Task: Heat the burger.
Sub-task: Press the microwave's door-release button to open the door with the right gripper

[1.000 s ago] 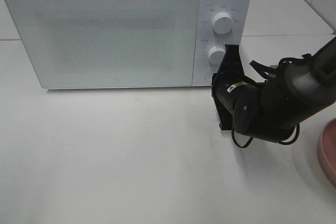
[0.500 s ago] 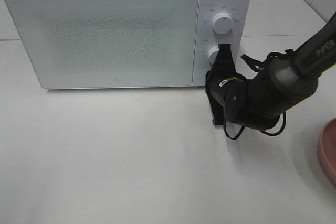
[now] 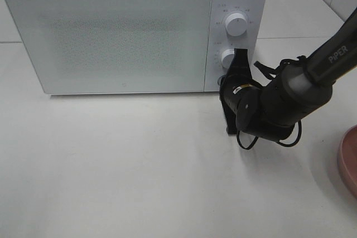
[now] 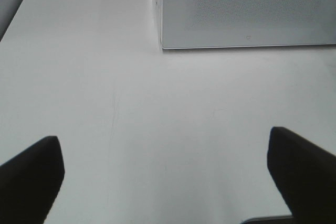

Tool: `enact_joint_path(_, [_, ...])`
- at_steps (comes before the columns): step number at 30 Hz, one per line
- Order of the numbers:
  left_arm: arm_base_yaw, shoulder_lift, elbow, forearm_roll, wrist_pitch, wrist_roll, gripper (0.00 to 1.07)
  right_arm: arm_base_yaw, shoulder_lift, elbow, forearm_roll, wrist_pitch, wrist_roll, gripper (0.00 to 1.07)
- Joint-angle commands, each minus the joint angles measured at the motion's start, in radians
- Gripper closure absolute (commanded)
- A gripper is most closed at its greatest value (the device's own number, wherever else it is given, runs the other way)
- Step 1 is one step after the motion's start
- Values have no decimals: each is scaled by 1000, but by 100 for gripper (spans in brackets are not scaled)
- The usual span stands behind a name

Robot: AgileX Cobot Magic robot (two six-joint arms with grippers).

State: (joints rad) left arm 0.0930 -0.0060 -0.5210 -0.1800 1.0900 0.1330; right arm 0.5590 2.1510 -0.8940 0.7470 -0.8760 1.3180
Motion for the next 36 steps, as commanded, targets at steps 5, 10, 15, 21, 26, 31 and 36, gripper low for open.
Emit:
enact_joint_path(5, [0,-17,2,-1,-15,-6,9,-11,-2,-57,-3,-186,41,106])
enact_joint_path(10, [0,-17,2,-1,-15,-6,9,-11,-2,-110,-3,-206,31,106])
enact_joint_path(15, [0,-17,2,-1,-15,-6,9,-24,-2,-140,4,-203,9,106])
enact_joint_path(21, [0,-17,2,-1,-15,-6,9,-24,-2,-139,-1,-202,-7,106])
enact_joint_path(26, [0,-17,2,-1,-15,-6,9,-20,-13,-134,-4,-169,-36,105])
enact_joint_path(31, [0,-17,2,-1,-15,-6,9,-20,-44,-101,9,-115,-77,105])
enact_joint_path(36, [0,-17,2,-1,-15,-6,9,-20,-81,-54,6,-36,-141,105])
